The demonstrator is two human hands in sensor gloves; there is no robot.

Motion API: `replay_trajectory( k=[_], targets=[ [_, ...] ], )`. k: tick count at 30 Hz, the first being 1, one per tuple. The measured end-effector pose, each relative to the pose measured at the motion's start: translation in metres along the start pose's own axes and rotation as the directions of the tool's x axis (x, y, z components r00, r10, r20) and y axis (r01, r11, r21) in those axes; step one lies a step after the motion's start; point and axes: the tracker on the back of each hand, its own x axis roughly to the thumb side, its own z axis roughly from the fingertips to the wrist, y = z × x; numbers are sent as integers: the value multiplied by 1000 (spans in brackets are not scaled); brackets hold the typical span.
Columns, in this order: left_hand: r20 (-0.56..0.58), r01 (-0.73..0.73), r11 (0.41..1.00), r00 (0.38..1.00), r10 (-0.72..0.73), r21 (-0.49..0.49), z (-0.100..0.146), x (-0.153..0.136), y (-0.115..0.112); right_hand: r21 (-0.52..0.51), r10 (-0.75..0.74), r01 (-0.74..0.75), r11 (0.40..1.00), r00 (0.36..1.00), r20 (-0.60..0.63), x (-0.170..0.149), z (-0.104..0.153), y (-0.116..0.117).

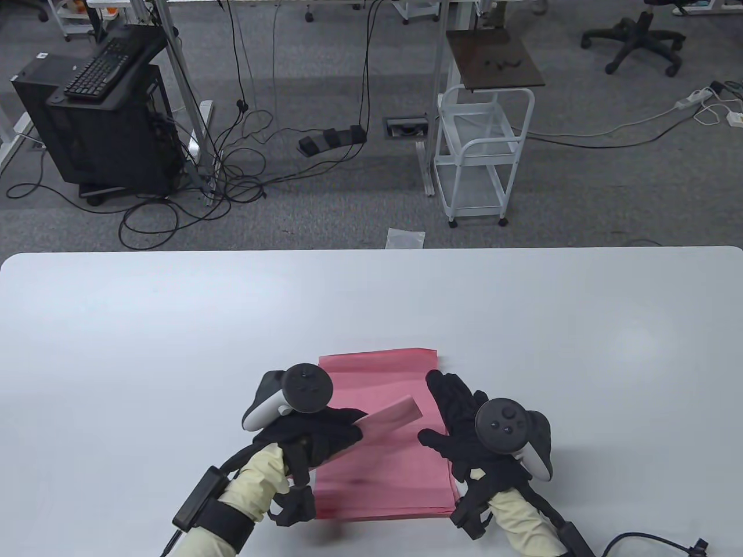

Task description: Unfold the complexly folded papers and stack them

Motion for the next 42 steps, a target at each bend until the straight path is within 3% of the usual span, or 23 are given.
replay_trajectory(
  k=[5,8,11,13,16,20,24,26,28,31,35,36,39,42],
  targets=[
    [13,29,999,1000,-28,-30,-14,13,-6,-74,20,-14,997,996,86,-5,1,-3],
    [17,-8,999,1000,9,-39,-9,8,-2,-55,-93,100,994,989,119,-10,2,-6],
    [6,-40,999,999,40,9,11,-14,11,-28,-202,207,978,971,129,-17,4,-13],
    [-4,-109,989,994,110,103,33,-43,20,-30,-275,280,959,954,122,-22,4,-18],
    [50,-190,959,982,183,210,55,-75,15,-36,-371,377,926,922,112,-25,1,-20],
    [136,-328,884,944,300,332,58,-88,-7,11,-426,427,904,900,96,-25,-4,-10],
    [256,-493,698,869,423,519,51,-88,-21,-47,-389,396,917,915,109,-23,-1,-5],
    [255,-495,754,869,425,432,50,-84,-22,-77,-403,414,907,906,125,-22,0,-8],
    [229,-434,795,901,369,423,50,-80,-24,-95,-431,446,890,891,144,-21,-1,-10],
    [216,-406,803,914,344,436,49,-75,-25,-142,-466,484,863,873,142,-24,1,-11],
    [178,-383,846,923,340,372,49,-72,-26,-195,-499,511,837,860,107,-31,2,-12],
    [133,-348,874,937,322,340,50,-71,-26,-209,-517,524,826,851,91,-32,2,-12],
    [-11,-164,915,983,181,368,53,-71,-20,-209,-517,519,829,853,71,-32,2,-9],
    [-103,-138,935,978,181,326,56,-71,-19,-202,-465,470,859,882,77,-30,1,-7]
  ],
)
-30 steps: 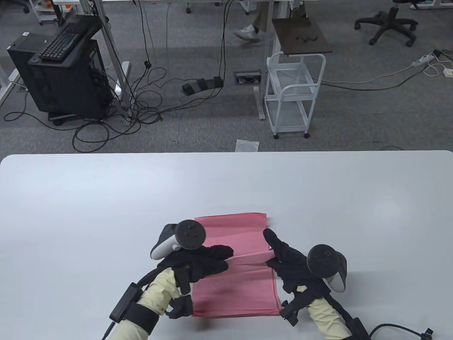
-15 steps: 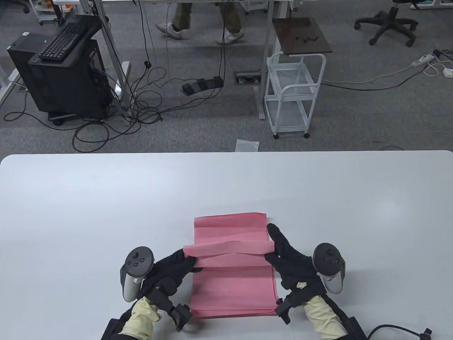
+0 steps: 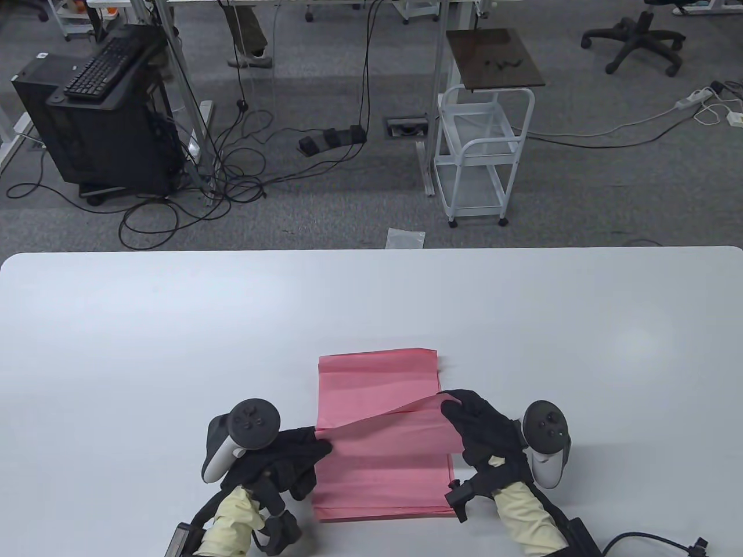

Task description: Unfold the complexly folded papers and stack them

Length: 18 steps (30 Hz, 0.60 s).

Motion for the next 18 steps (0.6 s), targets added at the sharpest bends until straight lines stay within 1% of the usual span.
replay_trajectory(
  k=[1,2,3,4,5,6,7,8,9,13,15,17,18],
  targets=[
    [-12,-55,998,998,55,40,2,-1,0,-4,3,-3,1000,1000,5,1,0,1],
    [-3,-171,980,985,172,103,3,-2,-2,-10,-6,6,1000,1000,9,1,0,1],
    [14,-265,957,964,265,114,3,-3,-4,-13,-15,15,1000,1000,11,1,0,1],
    [69,-416,907,909,412,70,3,-3,-8,-10,-30,30,1000,999,14,1,0,1],
    [100,-502,864,861,498,18,3,-3,-11,-1,-38,38,999,999,19,1,0,0],
    [113,-590,806,799,590,-42,3,-2,-13,42,-55,54,998,998,35,0,0,1],
    [113,-628,776,768,631,-67,4,-3,-15,73,-64,60,995,997,46,0,0,2],
    [119,-639,766,757,643,-72,4,-3,-16,73,-66,62,995,997,47,0,0,3],
    [130,-647,761,751,647,-48,5,-4,-17,66,-66,63,996,997,45,0,0,4],
    [114,-689,719,724,680,90,8,-6,-15,108,-78,74,991,997,28,-1,-1,6],
    [112,-667,734,745,657,128,9,-7,-14,132,-73,71,989,997,8,-1,-2,6],
    [125,-598,785,802,584,164,10,-7,-13,92,-50,50,994,999,-7,1,-5,2],
    [125,-557,815,831,543,160,10,-7,-12,68,-43,44,997,999,-20,4,-7,-2]
  ],
)
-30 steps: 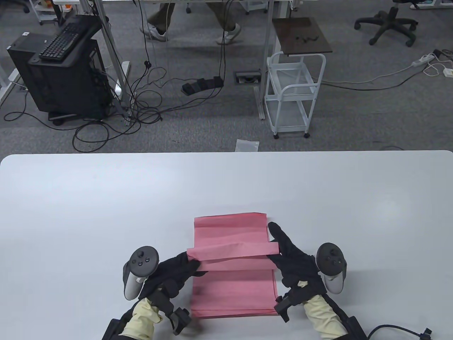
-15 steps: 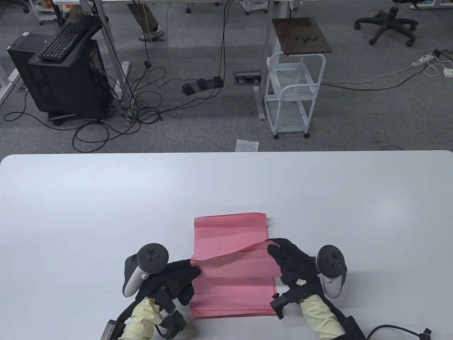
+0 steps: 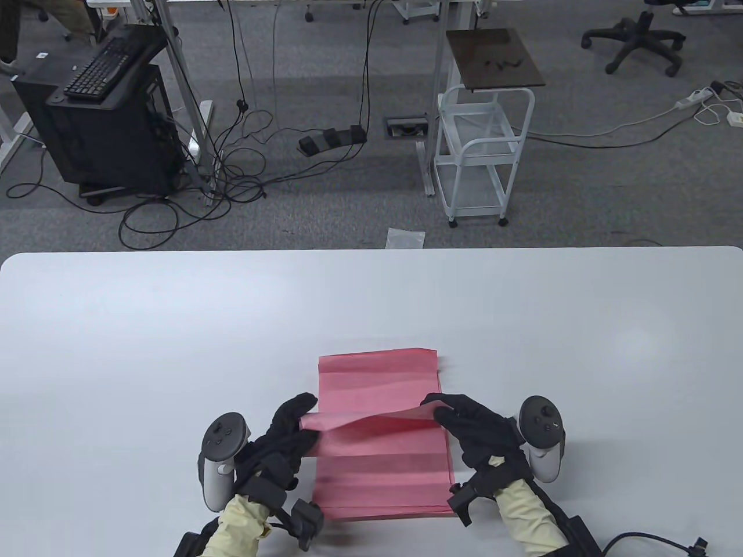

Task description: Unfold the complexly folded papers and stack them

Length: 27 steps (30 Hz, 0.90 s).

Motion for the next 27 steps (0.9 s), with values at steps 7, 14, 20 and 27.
replay_trajectory(
  k=[7,14,20,27],
  targets=[
    [247,185,981,950,-194,58,1,12,-2,-72,61,-73,995,987,-148,11,-28,-11],
    [216,188,975,954,-209,116,1,8,10,-21,101,-110,994,964,-246,15,-55,-10],
    [220,201,975,951,-217,91,0,8,12,17,138,-139,990,953,-269,19,-68,-10],
    [149,346,897,937,-316,-274,-3,8,8,0,57,-60,998,951,-304,16,-77,-16]
  ],
)
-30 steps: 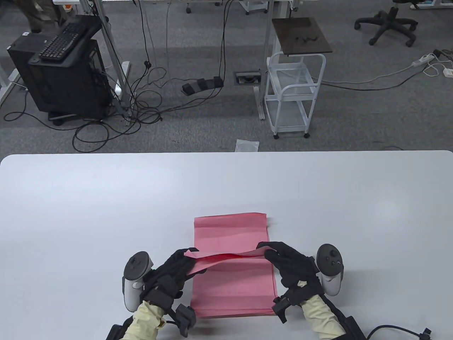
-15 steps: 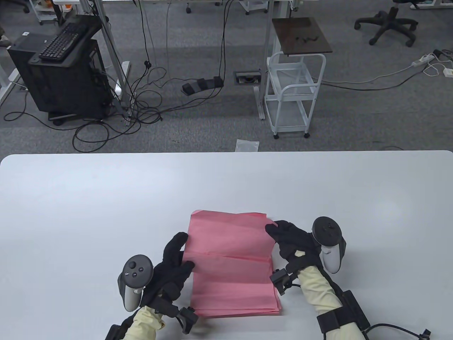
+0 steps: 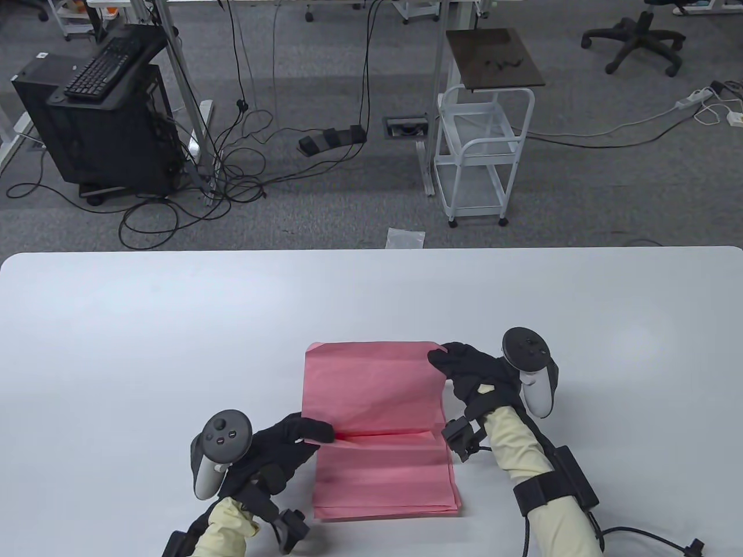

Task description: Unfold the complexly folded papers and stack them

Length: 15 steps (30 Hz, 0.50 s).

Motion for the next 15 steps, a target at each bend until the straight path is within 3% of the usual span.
replay_trajectory(
  k=[1,6,15],
  targets=[
    [-31,29,998,999,-31,-64,0,-2,-2,-15,-6,6,1000,1000,-3,-1,-1,-2],
    [-79,156,987,984,-159,-42,-3,-5,-3,-96,-72,71,993,997,-16,-4,-4,-14],
    [4,-61,996,998,62,-64,-1,-8,-4,-99,-68,65,993,997,-25,-6,-4,-13]
  ],
)
